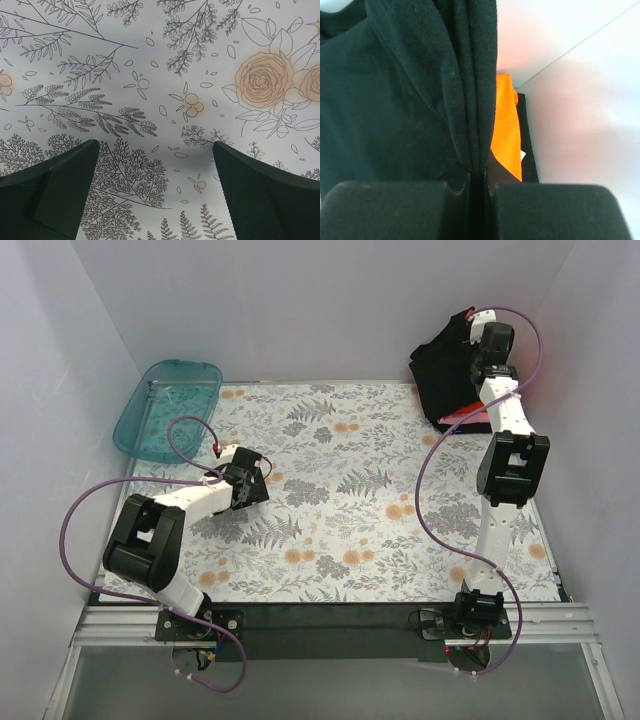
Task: Fold and stack the t-shirts
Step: Neatly place the folded tshirt to the corner
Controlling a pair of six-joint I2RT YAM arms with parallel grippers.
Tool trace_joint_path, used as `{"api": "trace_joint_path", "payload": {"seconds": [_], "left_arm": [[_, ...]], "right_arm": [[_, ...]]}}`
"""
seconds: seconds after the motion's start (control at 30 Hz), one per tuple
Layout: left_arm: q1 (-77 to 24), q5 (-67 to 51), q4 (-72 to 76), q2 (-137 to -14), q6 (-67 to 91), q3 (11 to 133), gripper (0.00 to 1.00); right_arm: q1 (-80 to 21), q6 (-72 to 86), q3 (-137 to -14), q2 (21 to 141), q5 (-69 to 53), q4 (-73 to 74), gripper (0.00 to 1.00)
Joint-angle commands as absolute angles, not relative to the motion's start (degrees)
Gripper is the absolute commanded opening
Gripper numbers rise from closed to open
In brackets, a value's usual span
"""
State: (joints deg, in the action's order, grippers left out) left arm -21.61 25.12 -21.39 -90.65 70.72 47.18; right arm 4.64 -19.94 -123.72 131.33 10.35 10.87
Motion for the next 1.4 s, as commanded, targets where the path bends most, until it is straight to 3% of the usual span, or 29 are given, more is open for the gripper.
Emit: {"api": "trace_joint_path", "payload": {"seconds": [0.0,0.4,0.63,0.73,0.77,0.87,1.03,1.37], "left_arm": [[-22.0,27.0,-21.0,-91.1,70.4,46.6,0.98],[-22.0,26.8,-20.8,-91.7,70.2,46.5,0.98],[-22.0,26.8,-20.7,-91.9,70.2,46.5,0.98],[-22.0,26.7,-20.7,-91.8,70.2,46.6,0.98],[-22.1,26.6,-20.6,-91.8,70.2,46.6,0.98],[-22.1,26.5,-20.5,-91.3,70.2,46.6,0.98],[-22.1,26.3,-20.4,-89.8,70.1,46.8,0.98],[-22.1,26.5,-20.3,-81.8,69.4,47.6,0.98]], "right_arm": [[5.4,-24.2,-124.5,133.1,14.5,1.9,0.01],[7.1,-26.1,-120.2,137.0,21.2,-6.0,0.01],[7.6,-26.8,-120.2,138.7,23.7,-7.8,0.27],[7.6,-26.0,-119.8,138.1,26.5,-8.3,0.5],[7.6,-25.8,-119.7,137.7,28.5,-8.5,0.62],[7.6,-24.2,-118.5,135.8,32.0,-8.7,0.82],[7.4,-21.5,-113.6,128.1,31.0,-8.7,0.89],[6.4,-4.6,-92.5,104.0,10.4,-3.5,0.94]]}}
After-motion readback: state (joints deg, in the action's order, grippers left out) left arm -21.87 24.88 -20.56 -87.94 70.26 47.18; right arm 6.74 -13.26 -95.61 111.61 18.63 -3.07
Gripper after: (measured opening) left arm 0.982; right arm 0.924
